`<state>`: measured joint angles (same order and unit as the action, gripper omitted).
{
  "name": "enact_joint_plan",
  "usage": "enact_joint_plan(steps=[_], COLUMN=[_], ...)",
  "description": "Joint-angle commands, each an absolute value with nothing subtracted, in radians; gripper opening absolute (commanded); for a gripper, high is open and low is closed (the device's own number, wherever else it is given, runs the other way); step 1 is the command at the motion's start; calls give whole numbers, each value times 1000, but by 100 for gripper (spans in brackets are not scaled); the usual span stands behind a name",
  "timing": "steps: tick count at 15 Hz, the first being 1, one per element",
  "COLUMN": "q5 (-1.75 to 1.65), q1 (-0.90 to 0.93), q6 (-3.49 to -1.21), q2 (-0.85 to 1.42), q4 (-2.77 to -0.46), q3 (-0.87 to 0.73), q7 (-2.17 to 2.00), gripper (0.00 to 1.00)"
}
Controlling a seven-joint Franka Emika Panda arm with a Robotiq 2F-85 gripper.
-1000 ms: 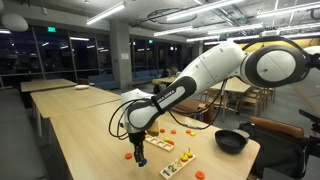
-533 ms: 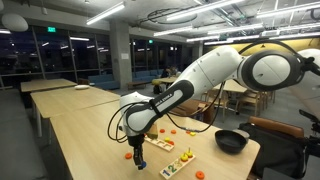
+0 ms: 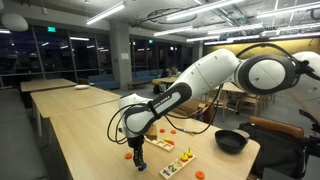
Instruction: Put the round blue block on the table
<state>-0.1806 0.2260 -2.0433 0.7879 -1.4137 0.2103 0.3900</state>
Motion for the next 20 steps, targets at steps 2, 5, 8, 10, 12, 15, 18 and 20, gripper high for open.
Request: enact_joint_plan(steps=[2, 5, 8, 10, 12, 15, 18, 20], q5=[-168, -172, -172, -169, -167, -169, -171, -171], q1=[232, 236, 238, 233, 226, 214, 201, 197], q6=[-1982, -1945, -1923, -1923, -1930, -1955, -1956, -1933], q2=[816, 823, 828, 816, 784, 701, 570, 480], q4=[-1343, -1325, -1310, -1319, -1348, -1427, -1545, -1621], q3=[211, 208, 208, 210, 209, 194, 165, 146], q7=[406, 403, 403, 403, 396, 357, 262, 189], gripper=[24, 75, 98, 100, 100, 100, 100, 100])
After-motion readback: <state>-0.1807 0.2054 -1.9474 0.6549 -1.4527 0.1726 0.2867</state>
